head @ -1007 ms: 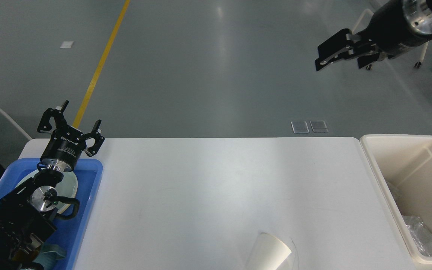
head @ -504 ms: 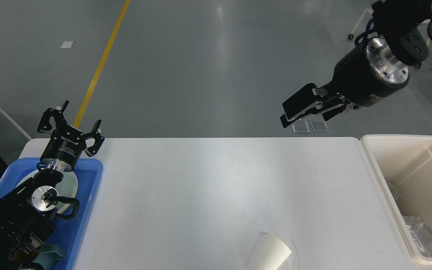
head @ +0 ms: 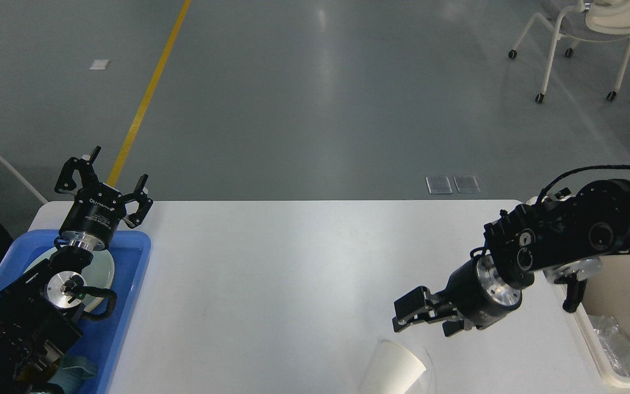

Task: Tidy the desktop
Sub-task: 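Move the right gripper down to the white paper cup near the robot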

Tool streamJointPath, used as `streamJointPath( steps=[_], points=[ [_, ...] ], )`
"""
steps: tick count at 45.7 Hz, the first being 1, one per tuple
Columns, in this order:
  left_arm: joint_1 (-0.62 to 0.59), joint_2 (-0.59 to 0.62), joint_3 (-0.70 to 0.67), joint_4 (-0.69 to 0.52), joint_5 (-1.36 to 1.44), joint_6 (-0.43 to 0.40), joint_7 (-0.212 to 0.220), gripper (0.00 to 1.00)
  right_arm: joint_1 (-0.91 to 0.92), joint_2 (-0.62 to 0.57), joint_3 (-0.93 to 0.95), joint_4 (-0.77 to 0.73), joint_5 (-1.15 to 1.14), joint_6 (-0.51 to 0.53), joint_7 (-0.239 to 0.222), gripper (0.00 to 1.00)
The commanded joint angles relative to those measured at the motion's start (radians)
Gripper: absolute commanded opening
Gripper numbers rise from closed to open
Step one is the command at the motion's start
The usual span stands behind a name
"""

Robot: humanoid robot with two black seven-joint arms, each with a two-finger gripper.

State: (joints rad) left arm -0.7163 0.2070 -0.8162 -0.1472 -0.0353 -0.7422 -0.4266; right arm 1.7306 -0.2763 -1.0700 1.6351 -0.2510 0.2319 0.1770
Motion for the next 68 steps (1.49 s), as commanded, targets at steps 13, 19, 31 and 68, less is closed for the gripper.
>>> streamJointPath(
  steps=[13,19,31,68],
  points=[
    [0.001,0.000,0.000,0.000,0.000,0.000,0.002,1.00,-0.278,0.060,0.004,-0.156,0.001,-0.131,-0.136,1.00],
    [0.000,0.000,0.000,0.000,0.000,0.000,0.000,1.00,-0.347,0.072,0.031,-0.207,0.021,-0.149,-0.140,1.00],
    [0.000,0.000,0.000,0.000,0.000,0.000,0.000,1.00,-0.367,0.069,0.140,-0.215,0.131,-0.151,-0.142,1.00],
    [0.001,0.000,0.000,0.000,0.000,0.000,0.002,1.00,-0.533,0.137,0.191,-0.351,0.206,-0.318,-0.137,1.00]
  ],
)
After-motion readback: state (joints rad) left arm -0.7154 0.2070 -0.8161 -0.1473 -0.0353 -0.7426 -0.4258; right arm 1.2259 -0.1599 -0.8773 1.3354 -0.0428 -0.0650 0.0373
